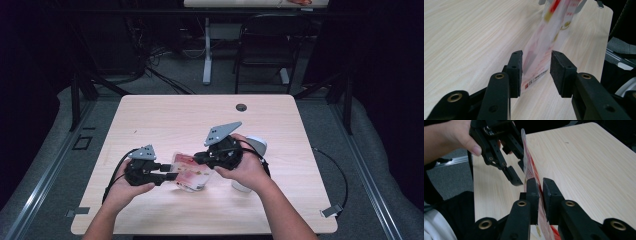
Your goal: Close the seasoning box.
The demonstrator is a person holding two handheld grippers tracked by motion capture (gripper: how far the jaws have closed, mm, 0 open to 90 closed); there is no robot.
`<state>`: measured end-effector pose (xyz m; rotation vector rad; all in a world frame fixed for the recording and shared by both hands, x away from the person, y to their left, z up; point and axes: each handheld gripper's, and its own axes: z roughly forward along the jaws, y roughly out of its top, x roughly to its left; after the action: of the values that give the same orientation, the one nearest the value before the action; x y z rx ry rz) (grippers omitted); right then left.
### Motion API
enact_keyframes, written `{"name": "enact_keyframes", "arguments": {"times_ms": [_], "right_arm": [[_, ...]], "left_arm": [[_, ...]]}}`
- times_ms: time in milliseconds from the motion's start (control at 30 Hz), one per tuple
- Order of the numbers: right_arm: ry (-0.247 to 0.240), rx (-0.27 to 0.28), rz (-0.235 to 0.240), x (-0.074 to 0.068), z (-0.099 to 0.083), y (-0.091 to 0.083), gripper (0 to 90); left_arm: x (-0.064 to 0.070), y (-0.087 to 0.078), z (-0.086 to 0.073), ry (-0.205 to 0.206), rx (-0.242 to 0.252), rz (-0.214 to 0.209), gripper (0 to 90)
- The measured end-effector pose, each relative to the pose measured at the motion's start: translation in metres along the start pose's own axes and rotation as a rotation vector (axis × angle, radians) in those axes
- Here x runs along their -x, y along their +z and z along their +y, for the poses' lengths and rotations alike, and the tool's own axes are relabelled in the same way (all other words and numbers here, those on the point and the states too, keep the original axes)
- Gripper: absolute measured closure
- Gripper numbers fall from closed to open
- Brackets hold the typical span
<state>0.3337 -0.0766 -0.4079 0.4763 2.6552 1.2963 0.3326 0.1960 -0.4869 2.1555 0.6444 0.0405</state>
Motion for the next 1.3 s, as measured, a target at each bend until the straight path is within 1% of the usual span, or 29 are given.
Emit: {"name": "enact_keyframes", "arguments": {"times_ms": [33, 67, 133, 200, 267, 333, 400, 467, 567, 633, 767, 833, 933, 1000, 1033, 1133, 1200, 1233, 1300], "right_arm": [[-0.001, 0.003, 0.005, -0.002, 0.002, 0.002, 82.5], [-0.001, 0.008, 0.011, -0.003, 0.004, 0.005, 81.1], [0.007, 0.032, 0.015, -0.006, 0.007, 0.007, 76.3], [0.014, 0.056, 0.028, -0.008, 0.009, 0.008, 75.2], [0.026, 0.085, 0.035, -0.008, 0.011, 0.007, 71.6], [0.032, 0.093, 0.035, -0.007, 0.012, 0.005, 70.9], [0.032, 0.095, 0.03, -0.007, 0.012, 0.004, 70.7], [0.037, 0.102, 0.022, -0.007, 0.011, 0.001, 68.4], [0.043, 0.116, 0.013, -0.007, 0.01, -0.002, 67.5], [0.051, 0.125, 0.019, -0.007, 0.01, -0.005, 64.6], [0.057, 0.131, -0.009, -0.006, 0.008, -0.01, 58.8], [0.066, 0.147, -0.02, -0.005, 0.007, -0.013, 57.2], [0.084, 0.159, -0.045, -0.004, 0.005, -0.018, 54.8], [0.102, 0.17, -0.066, -0.004, 0.002, -0.021, 55.1], [0.109, 0.165, -0.07, -0.004, 0.0, -0.021, 55.1], [0.106, 0.141, -0.108, -0.006, -0.004, -0.023, 55.2], [0.109, 0.132, -0.122, -0.005, -0.006, -0.025, 54.3], [0.113, 0.134, -0.142, -0.005, -0.009, -0.027, 53.8], [0.128, 0.151, -0.146, -0.004, -0.012, -0.03, 53.2]], "left_arm": [[0.0, -0.001, 0.0, 0.004, 0.001, 0.006, 62.8], [0.0, -0.001, 0.0, 0.005, -0.008, 0.003, 64.7], [0.001, -0.003, -0.001, 0.009, -0.012, 0.005, 68.1], [-0.001, -0.004, -0.003, 0.006, -0.012, 0.008, 67.9], [-0.003, -0.007, -0.005, 0.0, -0.003, 0.014, 65.6], [-0.004, -0.011, -0.006, -0.007, 0.005, 0.008, 65.0], [-0.004, -0.012, -0.007, -0.01, 0.014, 0.01, 64.4], [-0.005, -0.016, -0.008, -0.017, 0.025, 0.015, 63.5], [-0.006, -0.017, -0.009, -0.023, 0.017, 0.02, 59.7], [-0.006, -0.017, -0.01, -0.026, 0.015, 0.017, 58.3], [-0.004, -0.017, -0.011, -0.024, 0.004, 0.046, 54.8], [-0.004, -0.019, -0.012, -0.029, 0.014, 0.056, 53.8], [-0.003, -0.023, -0.012, -0.023, 0.022, 0.062, 53.4], [-0.002, -0.026, -0.013, -0.021, 0.025, 0.062, 53.3], [-0.003, -0.027, -0.014, -0.021, 0.027, 0.064, 53.3], [-0.004, -0.033, -0.017, -0.028, 0.029, 0.075, 53.5], [-0.005, -0.037, -0.018, -0.035, 0.034, 0.078, 53.6], [-0.006, -0.039, -0.019, -0.039, 0.039, 0.079, 53.8], [-0.007, -0.041, -0.021, -0.045, 0.046, 0.082, 53.8]]}}
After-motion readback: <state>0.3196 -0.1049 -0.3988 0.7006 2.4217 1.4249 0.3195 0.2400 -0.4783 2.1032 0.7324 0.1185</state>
